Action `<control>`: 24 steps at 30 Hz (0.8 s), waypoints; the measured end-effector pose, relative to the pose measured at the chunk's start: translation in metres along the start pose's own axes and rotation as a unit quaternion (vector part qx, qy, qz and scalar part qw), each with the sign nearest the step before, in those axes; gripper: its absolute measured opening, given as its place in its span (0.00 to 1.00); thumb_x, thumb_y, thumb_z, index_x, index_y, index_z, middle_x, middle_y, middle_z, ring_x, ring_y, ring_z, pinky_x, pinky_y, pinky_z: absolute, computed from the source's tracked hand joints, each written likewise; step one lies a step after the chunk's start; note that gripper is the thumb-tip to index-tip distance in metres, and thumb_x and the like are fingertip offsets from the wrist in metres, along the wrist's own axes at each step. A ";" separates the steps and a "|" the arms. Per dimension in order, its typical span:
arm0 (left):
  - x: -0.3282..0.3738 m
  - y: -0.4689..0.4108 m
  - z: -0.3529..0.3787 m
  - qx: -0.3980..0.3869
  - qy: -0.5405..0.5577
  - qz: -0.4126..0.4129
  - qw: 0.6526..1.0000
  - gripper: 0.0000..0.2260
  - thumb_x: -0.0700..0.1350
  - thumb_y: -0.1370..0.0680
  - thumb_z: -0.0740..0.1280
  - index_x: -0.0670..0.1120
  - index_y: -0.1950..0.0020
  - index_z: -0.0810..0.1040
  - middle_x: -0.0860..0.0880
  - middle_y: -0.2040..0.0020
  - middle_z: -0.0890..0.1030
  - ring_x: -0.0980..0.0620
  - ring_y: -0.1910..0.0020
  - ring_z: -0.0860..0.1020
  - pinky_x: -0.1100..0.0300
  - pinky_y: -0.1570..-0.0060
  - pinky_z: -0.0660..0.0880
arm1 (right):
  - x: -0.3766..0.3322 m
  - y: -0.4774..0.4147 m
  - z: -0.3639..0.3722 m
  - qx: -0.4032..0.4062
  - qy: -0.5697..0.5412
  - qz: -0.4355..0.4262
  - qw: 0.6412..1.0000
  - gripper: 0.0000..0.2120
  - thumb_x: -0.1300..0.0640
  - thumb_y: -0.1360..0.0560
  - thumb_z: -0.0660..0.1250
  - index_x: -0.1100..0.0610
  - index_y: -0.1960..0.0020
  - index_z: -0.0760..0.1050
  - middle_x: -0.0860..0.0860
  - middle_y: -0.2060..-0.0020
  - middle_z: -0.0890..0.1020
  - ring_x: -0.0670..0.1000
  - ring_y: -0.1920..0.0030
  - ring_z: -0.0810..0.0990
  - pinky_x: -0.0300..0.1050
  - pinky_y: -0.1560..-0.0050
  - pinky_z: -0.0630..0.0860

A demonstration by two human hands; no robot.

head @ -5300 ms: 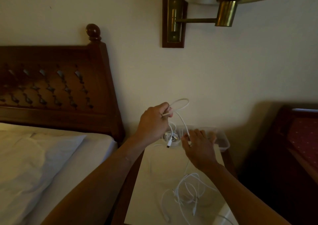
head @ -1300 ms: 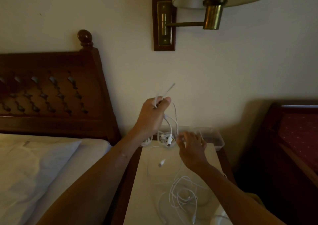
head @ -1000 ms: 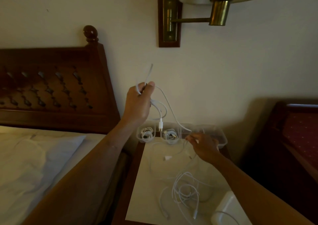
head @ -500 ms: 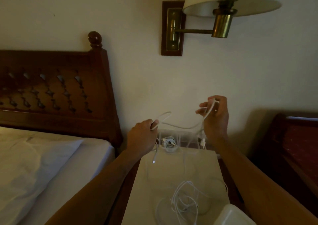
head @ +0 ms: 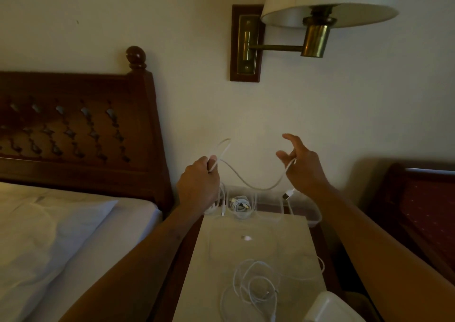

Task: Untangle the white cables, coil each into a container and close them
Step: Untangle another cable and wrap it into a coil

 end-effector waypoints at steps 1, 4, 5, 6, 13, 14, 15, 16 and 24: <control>-0.001 0.000 0.000 0.000 0.003 -0.002 1.000 0.20 0.57 0.14 0.55 0.47 0.58 0.76 0.48 0.64 0.77 0.44 0.64 0.77 0.44 0.58 0.78 | 0.004 0.002 0.006 -0.046 -0.003 0.027 0.999 0.24 0.61 0.19 0.67 0.49 0.27 0.65 0.50 0.53 0.80 0.47 0.56 0.80 0.36 0.60 0.75; -0.007 -0.003 0.003 -0.010 -0.016 -0.011 1.000 0.21 0.58 0.14 0.55 0.48 0.58 0.76 0.49 0.63 0.78 0.46 0.64 0.78 0.47 0.60 0.77 | 0.012 0.031 0.022 -0.170 -0.075 0.150 0.971 0.19 0.68 0.22 0.64 0.54 0.35 0.71 0.54 0.47 0.77 0.51 0.52 0.79 0.44 0.56 0.77; -0.009 -0.003 0.007 -0.027 -0.032 -0.010 0.999 0.21 0.59 0.14 0.55 0.49 0.59 0.74 0.49 0.63 0.77 0.46 0.64 0.78 0.49 0.61 0.76 | 0.013 0.048 0.025 -0.188 -0.135 0.193 0.954 0.16 0.68 0.22 0.63 0.55 0.37 0.73 0.53 0.51 0.77 0.51 0.56 0.77 0.45 0.59 0.75; -0.012 -0.002 0.014 -0.055 -0.050 -0.007 0.997 0.21 0.59 0.15 0.55 0.49 0.60 0.73 0.49 0.62 0.77 0.47 0.64 0.78 0.51 0.62 0.75 | 0.011 0.064 0.026 -0.191 -0.218 0.231 0.929 0.14 0.68 0.22 0.61 0.57 0.39 0.75 0.52 0.56 0.76 0.49 0.61 0.73 0.44 0.63 0.71; -0.037 0.073 0.086 -0.328 -0.158 -0.007 0.931 0.19 0.61 0.17 0.58 0.47 0.56 0.71 0.45 0.55 0.79 0.44 0.57 0.78 0.53 0.59 0.69 | -0.022 0.145 0.005 -0.159 -0.560 0.247 0.774 0.17 0.68 0.20 0.57 0.57 0.38 0.79 0.55 0.63 0.76 0.48 0.67 0.71 0.44 0.68 0.73; -0.041 0.088 0.095 -0.355 -0.151 -0.012 0.923 0.17 0.61 0.17 0.59 0.48 0.53 0.71 0.44 0.51 0.79 0.43 0.53 0.79 0.53 0.57 0.69 | -0.024 0.150 0.005 -0.153 -0.576 0.243 0.765 0.16 0.67 0.20 0.57 0.58 0.40 0.81 0.55 0.63 0.76 0.48 0.67 0.71 0.44 0.68 0.74; -0.045 0.103 0.104 -0.387 -0.132 -0.023 0.912 0.17 0.62 0.18 0.61 0.48 0.48 0.71 0.43 0.47 0.79 0.42 0.48 0.79 0.52 0.56 0.69 | -0.026 0.156 0.006 -0.149 -0.587 0.242 0.758 0.16 0.67 0.19 0.57 0.59 0.43 0.82 0.55 0.63 0.77 0.48 0.67 0.72 0.45 0.67 0.76; -0.048 0.119 0.110 -0.427 -0.105 -0.038 0.897 0.21 0.61 0.20 0.64 0.46 0.39 0.71 0.43 0.41 0.78 0.41 0.44 0.79 0.52 0.55 0.70 | -0.027 0.161 0.008 -0.147 -0.592 0.242 0.754 0.16 0.66 0.19 0.58 0.60 0.45 0.84 0.55 0.62 0.78 0.48 0.67 0.73 0.45 0.65 0.77; -0.023 0.156 0.085 -0.526 -0.092 0.021 0.845 0.37 0.42 0.19 0.61 0.50 0.15 0.44 0.40 0.22 0.66 0.44 0.47 0.79 0.54 0.59 0.73 | -0.014 0.182 0.011 -0.133 -0.470 0.230 0.842 0.15 0.63 0.17 0.59 0.55 0.40 0.84 0.54 0.47 0.86 0.52 0.52 0.84 0.49 0.49 0.80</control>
Point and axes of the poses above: each hand's wrist, its own y-axis away from the middle knuckle, its own z-axis out of the palm, x = y × z, the point moved 9 cm from there along -y, towards the middle knuckle
